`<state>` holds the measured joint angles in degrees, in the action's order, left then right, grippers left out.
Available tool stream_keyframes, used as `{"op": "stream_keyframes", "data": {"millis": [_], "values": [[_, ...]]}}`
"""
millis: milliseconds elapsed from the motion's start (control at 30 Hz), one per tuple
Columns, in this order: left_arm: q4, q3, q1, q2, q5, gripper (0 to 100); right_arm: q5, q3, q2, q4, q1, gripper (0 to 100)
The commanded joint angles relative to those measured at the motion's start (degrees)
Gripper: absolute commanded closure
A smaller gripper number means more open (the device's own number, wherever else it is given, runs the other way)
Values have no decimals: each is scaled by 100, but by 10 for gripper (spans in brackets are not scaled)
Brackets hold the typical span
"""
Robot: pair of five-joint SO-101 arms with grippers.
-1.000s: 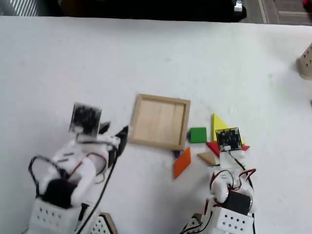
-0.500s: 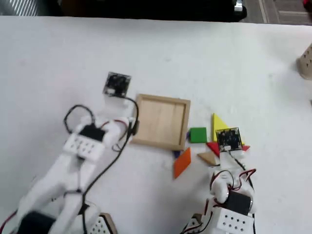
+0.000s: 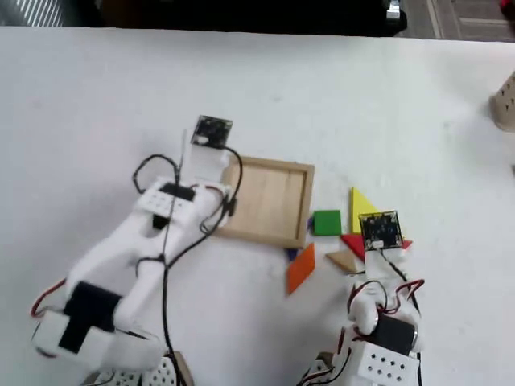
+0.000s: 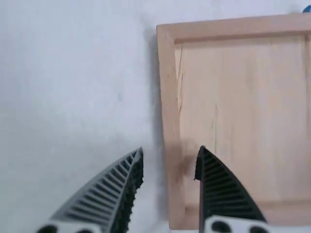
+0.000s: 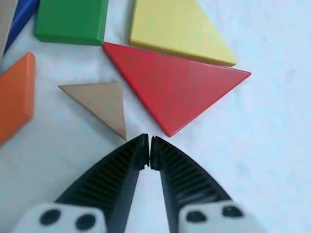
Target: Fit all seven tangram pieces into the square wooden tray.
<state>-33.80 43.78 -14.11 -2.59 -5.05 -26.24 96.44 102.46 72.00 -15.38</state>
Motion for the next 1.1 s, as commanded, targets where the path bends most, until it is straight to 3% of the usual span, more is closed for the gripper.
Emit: {"op": "stream_keyframes", "data": {"millis": [0,233,533,1067], "values": [[-88,-686,-163,523,-53,812,-9,44,57,-13,-66,981],[-1046,-1380,57,936,-62,812,-18,44,57,-13,-66,981],[-2013,-1407,875,936,0,812,-18,44,57,-13,-66,981],[-2057,-1037,1780,-4,-26,812,-18,44,57,-13,-66,981]]}}
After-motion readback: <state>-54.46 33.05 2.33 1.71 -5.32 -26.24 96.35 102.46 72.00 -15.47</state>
